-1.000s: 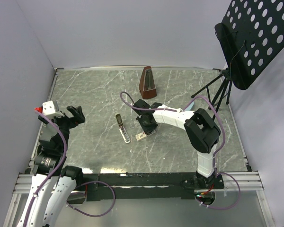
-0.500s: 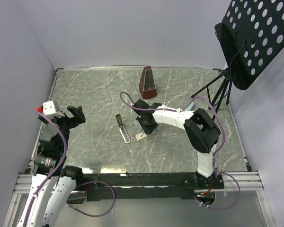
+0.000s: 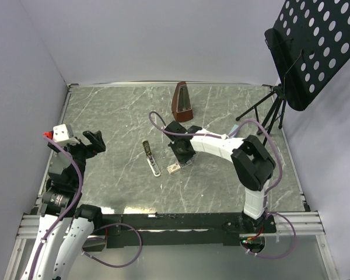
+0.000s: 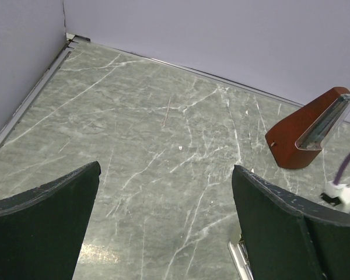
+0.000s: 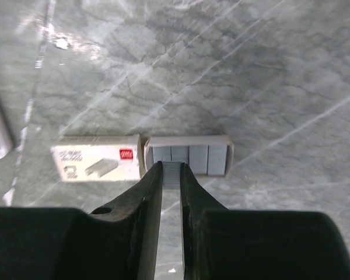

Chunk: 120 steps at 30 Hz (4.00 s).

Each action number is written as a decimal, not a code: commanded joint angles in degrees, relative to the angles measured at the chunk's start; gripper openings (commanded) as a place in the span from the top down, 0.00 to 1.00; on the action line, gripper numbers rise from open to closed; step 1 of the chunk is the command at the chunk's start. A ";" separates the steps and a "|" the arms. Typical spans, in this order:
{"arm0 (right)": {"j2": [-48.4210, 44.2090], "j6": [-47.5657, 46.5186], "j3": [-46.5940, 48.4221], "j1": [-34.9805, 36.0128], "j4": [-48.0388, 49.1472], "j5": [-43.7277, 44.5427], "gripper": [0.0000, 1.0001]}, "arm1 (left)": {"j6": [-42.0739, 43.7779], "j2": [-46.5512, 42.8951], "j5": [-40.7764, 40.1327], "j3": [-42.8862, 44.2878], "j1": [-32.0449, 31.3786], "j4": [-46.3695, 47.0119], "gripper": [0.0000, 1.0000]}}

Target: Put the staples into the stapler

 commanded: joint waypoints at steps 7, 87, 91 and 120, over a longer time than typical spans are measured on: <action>-9.83 2.06 1.99 1.43 -0.42 1.41 0.88 | -0.57 -0.35 0.27 0.02 0.33 1.83 0.01; 9.77 9.97 15.09 12.78 8.02 1.41 0.89 | -0.92 -3.51 -0.44 -0.25 0.33 1.74 0.01; 9.07 10.06 14.74 12.78 8.11 1.93 0.89 | -0.92 -3.60 -0.52 -0.25 0.33 1.66 0.01; 3.79 8.48 13.15 12.78 9.78 3.17 0.89 | -0.92 -3.34 -0.35 -0.34 0.33 1.83 0.00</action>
